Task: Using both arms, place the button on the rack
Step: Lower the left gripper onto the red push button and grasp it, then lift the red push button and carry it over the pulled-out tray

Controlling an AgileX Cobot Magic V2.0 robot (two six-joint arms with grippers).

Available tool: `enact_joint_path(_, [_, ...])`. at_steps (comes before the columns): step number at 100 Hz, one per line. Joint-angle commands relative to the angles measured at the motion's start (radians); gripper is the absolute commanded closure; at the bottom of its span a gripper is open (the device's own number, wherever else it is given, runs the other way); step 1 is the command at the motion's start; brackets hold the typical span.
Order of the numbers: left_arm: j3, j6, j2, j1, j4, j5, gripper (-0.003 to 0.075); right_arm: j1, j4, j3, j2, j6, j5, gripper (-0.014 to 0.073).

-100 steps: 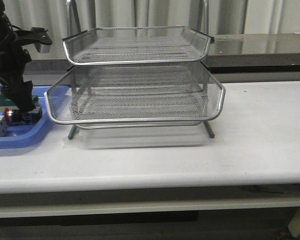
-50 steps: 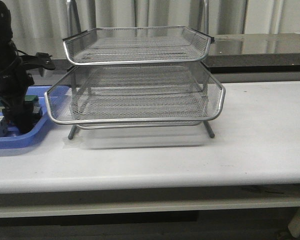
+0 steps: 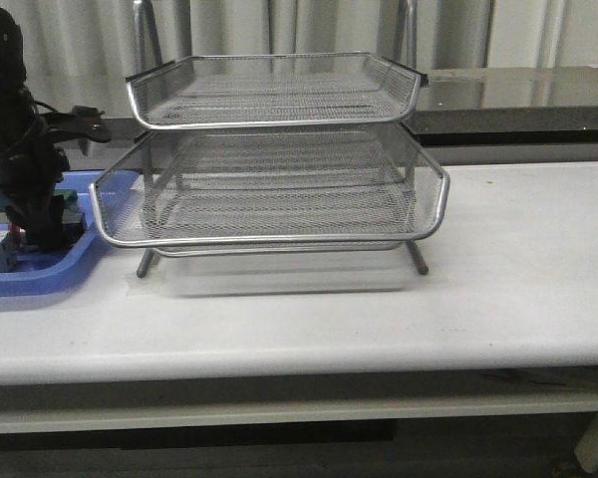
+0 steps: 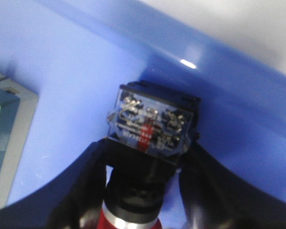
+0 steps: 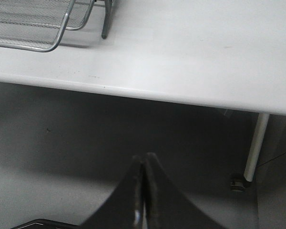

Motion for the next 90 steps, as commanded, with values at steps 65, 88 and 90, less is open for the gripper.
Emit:
enact_joint_path(65, [-0.304, -0.174, -0.153, 0.041, 0.036, 0.285, 0.0741, 0.000, 0.002, -0.031, 0.005, -0.001, -0.056, 0.0664])
enact_joint_path(88, [-0.345, -0.195, -0.272, 0.048, -0.041, 0.372, 0.0741, 0.000, 0.002, -0.031, 0.005, -0.001, -0.056, 0.0664])
enact_joint_path(90, [-0.345, -0.195, -0.284, 0.048, -0.059, 0.372, 0.0741, 0.000, 0.002, -0.031, 0.005, -0.001, -0.056, 0.0664])
